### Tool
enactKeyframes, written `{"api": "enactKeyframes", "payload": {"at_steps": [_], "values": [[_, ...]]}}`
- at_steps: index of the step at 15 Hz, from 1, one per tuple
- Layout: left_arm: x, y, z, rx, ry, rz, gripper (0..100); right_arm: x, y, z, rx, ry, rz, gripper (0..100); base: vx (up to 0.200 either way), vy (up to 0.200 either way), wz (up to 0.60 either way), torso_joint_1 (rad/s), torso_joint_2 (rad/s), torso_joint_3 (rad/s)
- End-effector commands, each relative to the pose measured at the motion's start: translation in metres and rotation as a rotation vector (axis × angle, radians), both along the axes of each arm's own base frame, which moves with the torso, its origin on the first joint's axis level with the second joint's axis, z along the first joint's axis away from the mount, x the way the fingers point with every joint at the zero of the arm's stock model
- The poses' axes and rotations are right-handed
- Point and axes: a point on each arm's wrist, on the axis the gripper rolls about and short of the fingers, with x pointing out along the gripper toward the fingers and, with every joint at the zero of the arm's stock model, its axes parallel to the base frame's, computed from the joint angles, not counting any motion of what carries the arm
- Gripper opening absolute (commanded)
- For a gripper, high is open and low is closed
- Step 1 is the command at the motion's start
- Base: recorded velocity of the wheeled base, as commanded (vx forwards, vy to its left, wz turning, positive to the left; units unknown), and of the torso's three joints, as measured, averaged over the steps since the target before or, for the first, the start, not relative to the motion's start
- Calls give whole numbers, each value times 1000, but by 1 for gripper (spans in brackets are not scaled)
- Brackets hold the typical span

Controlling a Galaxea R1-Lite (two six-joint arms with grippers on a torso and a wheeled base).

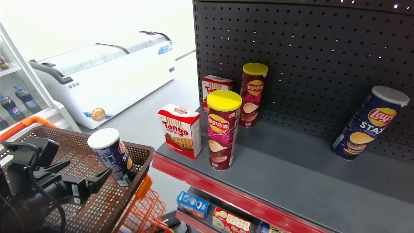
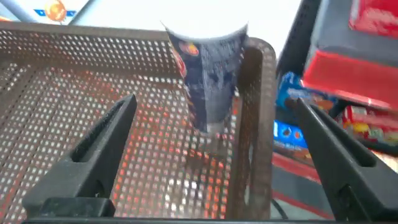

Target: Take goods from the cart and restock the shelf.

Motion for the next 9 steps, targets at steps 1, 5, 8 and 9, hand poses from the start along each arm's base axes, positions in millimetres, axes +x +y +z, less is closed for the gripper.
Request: {"api": "enactKeyframes", "payload": {"at_steps": [1, 5, 8, 9], "values": [[22, 2, -15, -3, 41, 19, 100, 0, 0, 0, -1, 1, 1, 100, 0, 0, 0, 0, 0, 0], [39, 6, -26, 20, 70, 53, 100, 0, 0, 0, 0, 1, 1, 100, 0, 0, 0, 0, 0, 0], [49, 11, -30, 20, 83, 81, 100, 0, 0, 0, 0, 1, 1, 100, 0, 0, 0, 0, 0, 0], [51, 11, -31, 20, 84, 81, 100, 0, 0, 0, -1, 1, 1, 100, 0, 0, 0, 0, 0, 0]]}}
